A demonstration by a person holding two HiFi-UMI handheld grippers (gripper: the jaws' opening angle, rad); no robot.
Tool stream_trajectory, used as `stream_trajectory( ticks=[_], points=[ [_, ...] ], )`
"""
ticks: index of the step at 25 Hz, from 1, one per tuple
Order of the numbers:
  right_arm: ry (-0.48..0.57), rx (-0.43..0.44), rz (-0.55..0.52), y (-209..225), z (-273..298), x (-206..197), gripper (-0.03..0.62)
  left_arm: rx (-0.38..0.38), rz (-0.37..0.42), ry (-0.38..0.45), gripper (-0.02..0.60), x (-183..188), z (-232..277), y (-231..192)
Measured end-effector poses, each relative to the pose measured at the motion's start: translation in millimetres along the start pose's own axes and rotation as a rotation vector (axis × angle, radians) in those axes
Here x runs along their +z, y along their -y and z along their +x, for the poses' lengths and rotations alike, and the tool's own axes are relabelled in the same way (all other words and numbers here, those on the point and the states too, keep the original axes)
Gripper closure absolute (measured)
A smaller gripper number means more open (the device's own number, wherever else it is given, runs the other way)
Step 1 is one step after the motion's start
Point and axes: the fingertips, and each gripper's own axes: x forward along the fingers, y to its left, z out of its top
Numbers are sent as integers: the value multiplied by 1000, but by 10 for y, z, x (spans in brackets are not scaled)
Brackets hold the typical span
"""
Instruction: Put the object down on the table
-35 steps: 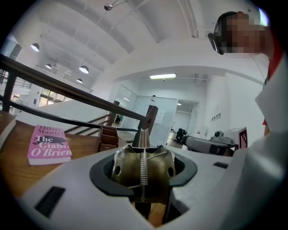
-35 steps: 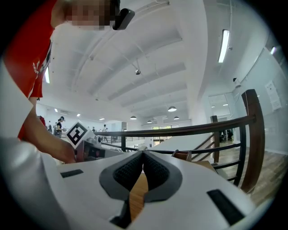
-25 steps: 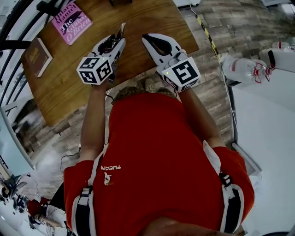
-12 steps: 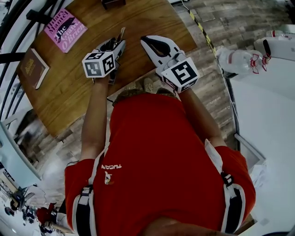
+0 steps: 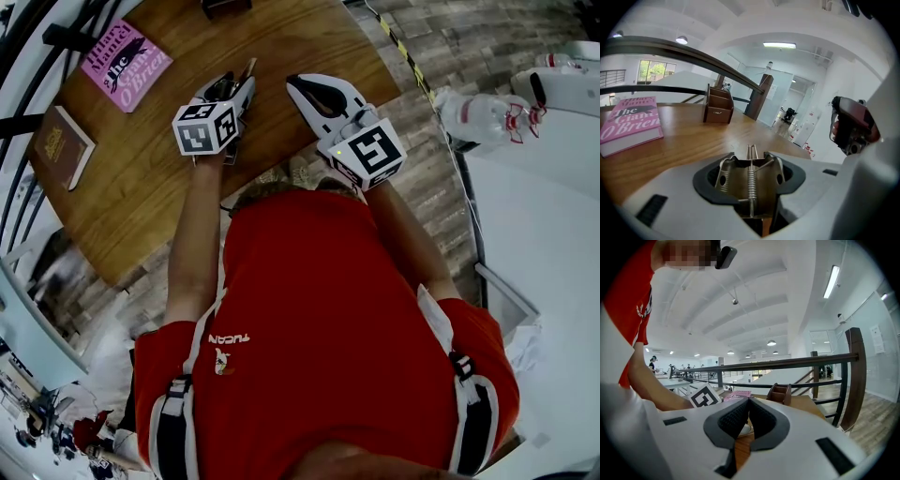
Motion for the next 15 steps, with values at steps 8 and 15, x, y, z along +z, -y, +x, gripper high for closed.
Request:
stream_trajectory(
  ticks=[8, 15],
  points=[
    [-12, -14, 8, 20, 33, -48, 569, 38, 45, 14, 368, -6, 28, -124],
    [-17, -23, 8, 37, 68, -64, 569, 53, 60, 64, 305, 89, -59, -235]
  ],
)
